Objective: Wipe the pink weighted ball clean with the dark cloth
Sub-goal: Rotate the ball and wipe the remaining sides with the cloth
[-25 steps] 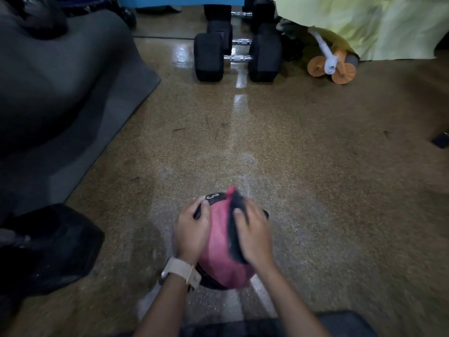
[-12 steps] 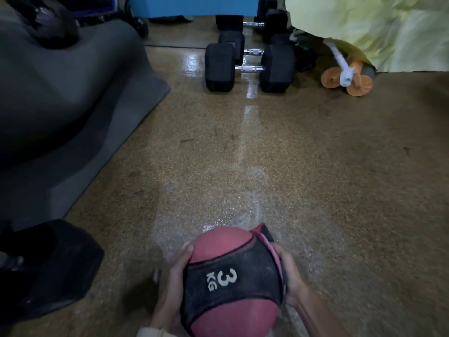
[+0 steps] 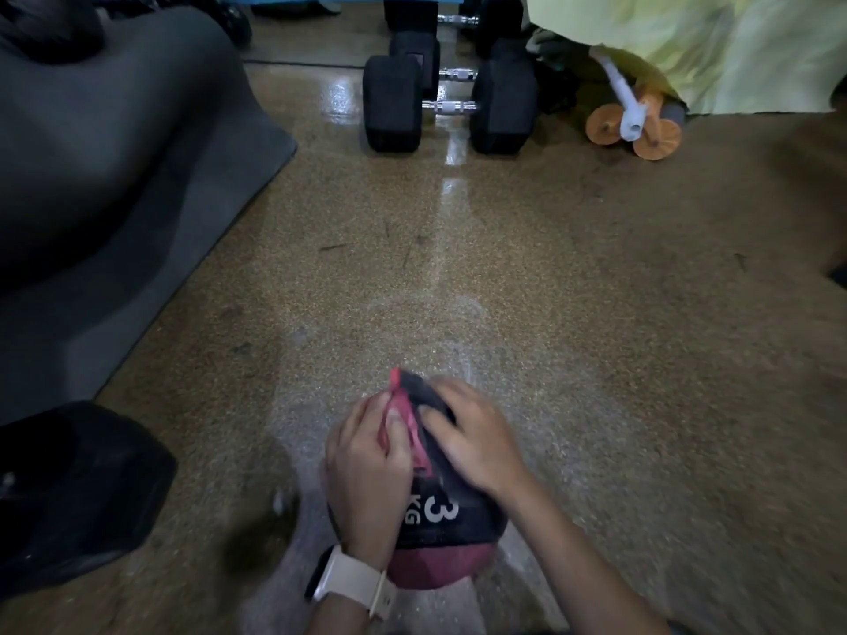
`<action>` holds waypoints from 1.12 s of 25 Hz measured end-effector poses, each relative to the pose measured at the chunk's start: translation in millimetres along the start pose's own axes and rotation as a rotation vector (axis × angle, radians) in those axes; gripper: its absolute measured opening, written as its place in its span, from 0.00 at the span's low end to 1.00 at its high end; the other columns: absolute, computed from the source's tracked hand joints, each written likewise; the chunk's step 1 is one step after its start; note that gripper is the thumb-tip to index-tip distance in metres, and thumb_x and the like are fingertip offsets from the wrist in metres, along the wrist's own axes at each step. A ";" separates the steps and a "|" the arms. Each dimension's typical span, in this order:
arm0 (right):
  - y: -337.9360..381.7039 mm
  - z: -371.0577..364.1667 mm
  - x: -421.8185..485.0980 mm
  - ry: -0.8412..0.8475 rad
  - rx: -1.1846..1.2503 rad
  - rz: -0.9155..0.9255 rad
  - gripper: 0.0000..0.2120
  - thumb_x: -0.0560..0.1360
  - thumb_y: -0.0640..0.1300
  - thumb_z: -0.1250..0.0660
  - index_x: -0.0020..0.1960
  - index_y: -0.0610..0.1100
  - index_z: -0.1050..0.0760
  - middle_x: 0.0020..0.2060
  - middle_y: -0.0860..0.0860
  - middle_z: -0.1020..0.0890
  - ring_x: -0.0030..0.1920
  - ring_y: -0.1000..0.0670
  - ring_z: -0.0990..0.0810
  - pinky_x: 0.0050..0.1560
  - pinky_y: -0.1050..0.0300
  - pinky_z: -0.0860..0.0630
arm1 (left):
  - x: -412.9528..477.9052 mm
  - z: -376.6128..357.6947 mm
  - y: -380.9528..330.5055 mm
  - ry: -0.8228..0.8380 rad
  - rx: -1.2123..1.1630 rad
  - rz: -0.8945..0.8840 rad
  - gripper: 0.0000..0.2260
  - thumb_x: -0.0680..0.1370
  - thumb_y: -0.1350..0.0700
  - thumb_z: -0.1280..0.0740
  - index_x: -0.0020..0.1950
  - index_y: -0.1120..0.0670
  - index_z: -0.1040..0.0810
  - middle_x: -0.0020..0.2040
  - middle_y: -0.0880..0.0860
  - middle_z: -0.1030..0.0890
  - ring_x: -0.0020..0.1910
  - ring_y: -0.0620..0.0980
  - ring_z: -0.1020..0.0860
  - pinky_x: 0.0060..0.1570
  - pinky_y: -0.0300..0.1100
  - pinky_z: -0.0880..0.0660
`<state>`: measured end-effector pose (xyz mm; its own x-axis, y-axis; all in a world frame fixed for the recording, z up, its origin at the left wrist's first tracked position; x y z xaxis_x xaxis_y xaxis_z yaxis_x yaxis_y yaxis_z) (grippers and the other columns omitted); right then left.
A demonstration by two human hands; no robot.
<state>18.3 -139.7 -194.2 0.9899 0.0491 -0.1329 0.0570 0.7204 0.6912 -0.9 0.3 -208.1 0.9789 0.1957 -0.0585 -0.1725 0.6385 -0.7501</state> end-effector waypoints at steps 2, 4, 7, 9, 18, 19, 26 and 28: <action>-9.5 7.7 16.7 0.081 0.165 -0.244 0.14 0.78 0.54 0.44 0.49 0.49 0.22 0.48 0.51 0.18 0.51 0.48 0.20 0.55 0.48 0.25 | -6.0 -1.2 1.1 -0.040 -0.001 -0.010 0.27 0.77 0.40 0.48 0.66 0.47 0.18 0.68 0.50 0.19 0.68 0.55 0.23 0.67 0.56 0.26; 0.8 3.8 0.7 -0.040 0.005 -0.196 0.18 0.77 0.56 0.47 0.52 0.50 0.22 0.52 0.51 0.19 0.54 0.48 0.21 0.57 0.48 0.26 | -4.8 -5.3 3.7 -0.020 -0.013 0.018 0.28 0.77 0.38 0.50 0.67 0.45 0.19 0.69 0.48 0.20 0.70 0.54 0.24 0.68 0.59 0.27; 29.7 -13.5 -40.0 -0.203 -0.247 0.108 0.21 0.78 0.57 0.50 0.63 0.53 0.26 0.64 0.57 0.23 0.66 0.51 0.30 0.64 0.46 0.33 | -6.4 -5.6 11.9 0.017 -0.035 -0.020 0.30 0.79 0.38 0.53 0.70 0.46 0.21 0.71 0.46 0.22 0.72 0.53 0.25 0.70 0.59 0.29; 26.9 -12.3 -23.1 -0.070 -0.217 0.083 0.20 0.77 0.56 0.48 0.59 0.50 0.24 0.59 0.54 0.21 0.63 0.48 0.26 0.61 0.47 0.30 | -15.2 -2.3 19.3 -0.011 -0.032 -0.053 0.30 0.80 0.39 0.53 0.70 0.48 0.20 0.71 0.47 0.21 0.73 0.52 0.26 0.72 0.58 0.31; 31.0 -24.7 -102.6 -0.198 -0.268 0.052 0.25 0.81 0.59 0.59 0.73 0.56 0.35 0.72 0.55 0.31 0.74 0.47 0.36 0.72 0.43 0.38 | -29.6 2.0 20.8 0.147 0.076 0.017 0.36 0.75 0.35 0.66 0.77 0.37 0.33 0.79 0.41 0.34 0.81 0.48 0.40 0.79 0.56 0.42; 23.7 -22.5 -97.9 -0.189 -0.277 0.071 0.25 0.81 0.59 0.59 0.73 0.56 0.36 0.73 0.55 0.32 0.74 0.48 0.37 0.72 0.43 0.39 | -32.1 2.4 19.8 0.152 0.084 -0.006 0.35 0.76 0.35 0.66 0.77 0.37 0.34 0.80 0.41 0.35 0.81 0.48 0.40 0.79 0.56 0.42; 27.9 -20.1 -74.3 -0.146 -0.198 -0.158 0.33 0.75 0.63 0.62 0.73 0.52 0.36 0.73 0.56 0.34 0.77 0.48 0.44 0.75 0.38 0.49 | -62.1 6.9 16.3 0.215 0.153 -0.050 0.36 0.76 0.34 0.68 0.80 0.39 0.40 0.82 0.42 0.42 0.83 0.49 0.46 0.79 0.61 0.45; 32.2 -25.7 -119.3 -0.100 -0.267 -0.025 0.30 0.77 0.62 0.63 0.77 0.57 0.45 0.75 0.62 0.46 0.77 0.54 0.54 0.75 0.43 0.56 | -63.8 9.5 26.0 0.209 0.131 -0.087 0.36 0.77 0.34 0.67 0.81 0.41 0.40 0.83 0.42 0.42 0.83 0.49 0.47 0.80 0.58 0.46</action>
<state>-101.3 -104.6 -174.3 0.9973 -0.0303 -0.0674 0.0588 0.8778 0.4755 -68.8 11.5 -217.7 0.9896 -0.0135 -0.1431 -0.0864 0.7400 -0.6670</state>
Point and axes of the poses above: each hand's wrist, its own x-axis towards the middle knuckle, its own z-axis out of the back of the hand, y = z × x, the point moved 3 cm from there along x, towards the middle knuckle
